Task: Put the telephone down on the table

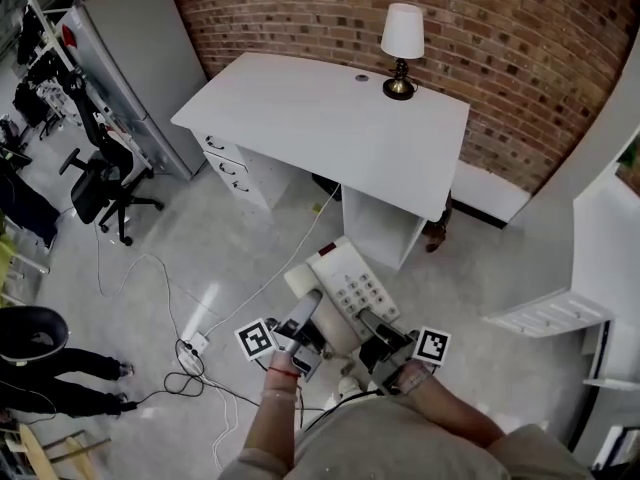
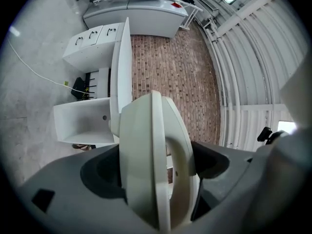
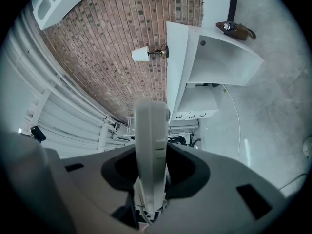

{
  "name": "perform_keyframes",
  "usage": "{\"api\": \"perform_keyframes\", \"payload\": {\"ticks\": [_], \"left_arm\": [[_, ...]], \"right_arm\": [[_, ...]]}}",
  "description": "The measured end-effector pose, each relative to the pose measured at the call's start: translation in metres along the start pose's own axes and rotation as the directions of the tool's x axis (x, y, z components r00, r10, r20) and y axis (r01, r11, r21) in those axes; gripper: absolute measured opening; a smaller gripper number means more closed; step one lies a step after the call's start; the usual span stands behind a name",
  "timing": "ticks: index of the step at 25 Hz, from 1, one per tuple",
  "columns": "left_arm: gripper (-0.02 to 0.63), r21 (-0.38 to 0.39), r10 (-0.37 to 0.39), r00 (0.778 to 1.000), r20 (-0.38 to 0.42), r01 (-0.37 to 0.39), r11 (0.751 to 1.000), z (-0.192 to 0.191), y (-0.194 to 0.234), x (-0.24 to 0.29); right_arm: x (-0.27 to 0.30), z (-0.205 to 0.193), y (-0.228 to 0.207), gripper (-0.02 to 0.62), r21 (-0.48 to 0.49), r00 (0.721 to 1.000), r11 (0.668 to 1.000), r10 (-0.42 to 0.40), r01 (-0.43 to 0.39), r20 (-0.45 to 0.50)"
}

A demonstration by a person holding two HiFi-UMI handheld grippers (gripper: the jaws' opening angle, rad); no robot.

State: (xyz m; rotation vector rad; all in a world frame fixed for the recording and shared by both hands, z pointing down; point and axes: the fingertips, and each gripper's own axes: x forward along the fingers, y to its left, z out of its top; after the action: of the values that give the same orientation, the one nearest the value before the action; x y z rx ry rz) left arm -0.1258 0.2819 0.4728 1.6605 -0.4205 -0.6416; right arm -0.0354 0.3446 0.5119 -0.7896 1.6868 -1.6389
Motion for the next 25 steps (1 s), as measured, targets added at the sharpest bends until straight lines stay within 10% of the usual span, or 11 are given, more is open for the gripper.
{"api": "perform_keyframes", "payload": {"ticks": [25], "left_arm": [[0.423, -0.054, 0.050, 0.997, 0.059, -0.046, 0.997, 0.101, 0.069, 0.180]], "right_arm": [[0.110, 0.193, -0.022, 0.143, 0.039, 0.995, 0.997, -0.060, 0.063, -0.079]]}}
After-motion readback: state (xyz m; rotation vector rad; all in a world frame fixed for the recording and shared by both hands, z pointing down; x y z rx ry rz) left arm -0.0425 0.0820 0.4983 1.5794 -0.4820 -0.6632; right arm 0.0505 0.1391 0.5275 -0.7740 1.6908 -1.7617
